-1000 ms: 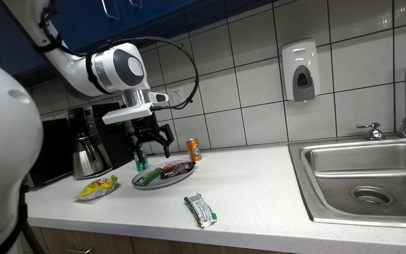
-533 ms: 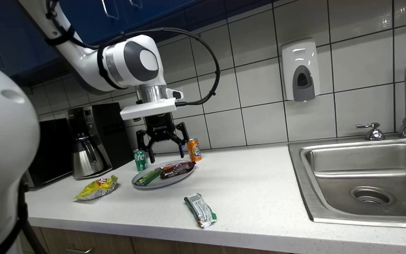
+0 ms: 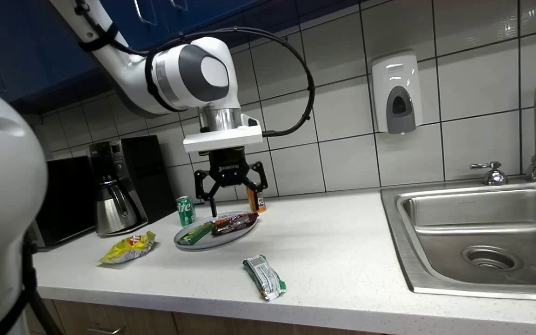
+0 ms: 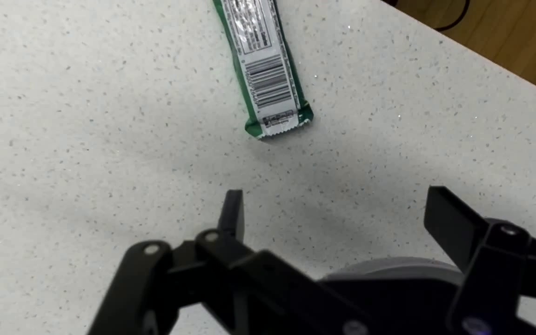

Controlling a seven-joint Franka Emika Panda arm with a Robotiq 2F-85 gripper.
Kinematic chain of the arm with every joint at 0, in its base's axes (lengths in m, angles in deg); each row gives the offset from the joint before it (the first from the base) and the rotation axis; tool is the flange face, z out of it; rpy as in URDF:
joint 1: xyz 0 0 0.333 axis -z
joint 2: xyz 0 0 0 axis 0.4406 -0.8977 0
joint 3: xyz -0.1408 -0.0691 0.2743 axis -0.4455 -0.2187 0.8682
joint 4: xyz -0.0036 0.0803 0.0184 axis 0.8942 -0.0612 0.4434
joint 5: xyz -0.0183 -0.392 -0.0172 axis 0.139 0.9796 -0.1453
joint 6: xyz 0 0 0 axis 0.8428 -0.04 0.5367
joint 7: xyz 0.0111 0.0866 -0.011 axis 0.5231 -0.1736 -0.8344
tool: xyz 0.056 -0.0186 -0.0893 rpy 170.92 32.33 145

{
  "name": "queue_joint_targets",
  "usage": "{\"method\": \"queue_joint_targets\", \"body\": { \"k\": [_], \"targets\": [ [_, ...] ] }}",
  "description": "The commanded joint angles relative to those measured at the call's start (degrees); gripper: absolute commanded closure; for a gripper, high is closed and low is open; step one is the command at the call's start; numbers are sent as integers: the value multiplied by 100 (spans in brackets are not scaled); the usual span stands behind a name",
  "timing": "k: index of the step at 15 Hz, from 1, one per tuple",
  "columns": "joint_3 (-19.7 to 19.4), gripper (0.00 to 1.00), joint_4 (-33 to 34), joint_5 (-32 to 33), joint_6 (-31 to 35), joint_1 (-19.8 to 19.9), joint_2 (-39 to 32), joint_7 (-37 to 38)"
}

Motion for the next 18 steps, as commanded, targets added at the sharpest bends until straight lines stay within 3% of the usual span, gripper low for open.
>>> {"method": "queue_joint_targets", "body": {
  "k": [1,9,18],
  "targets": [
    [-39,0,-161,115,-249,203,300,-287],
    [-135,0,-354,717,-51,520,210,-378],
    [-246,0,-441,906,576,629,-190,-566]
  ]
}}
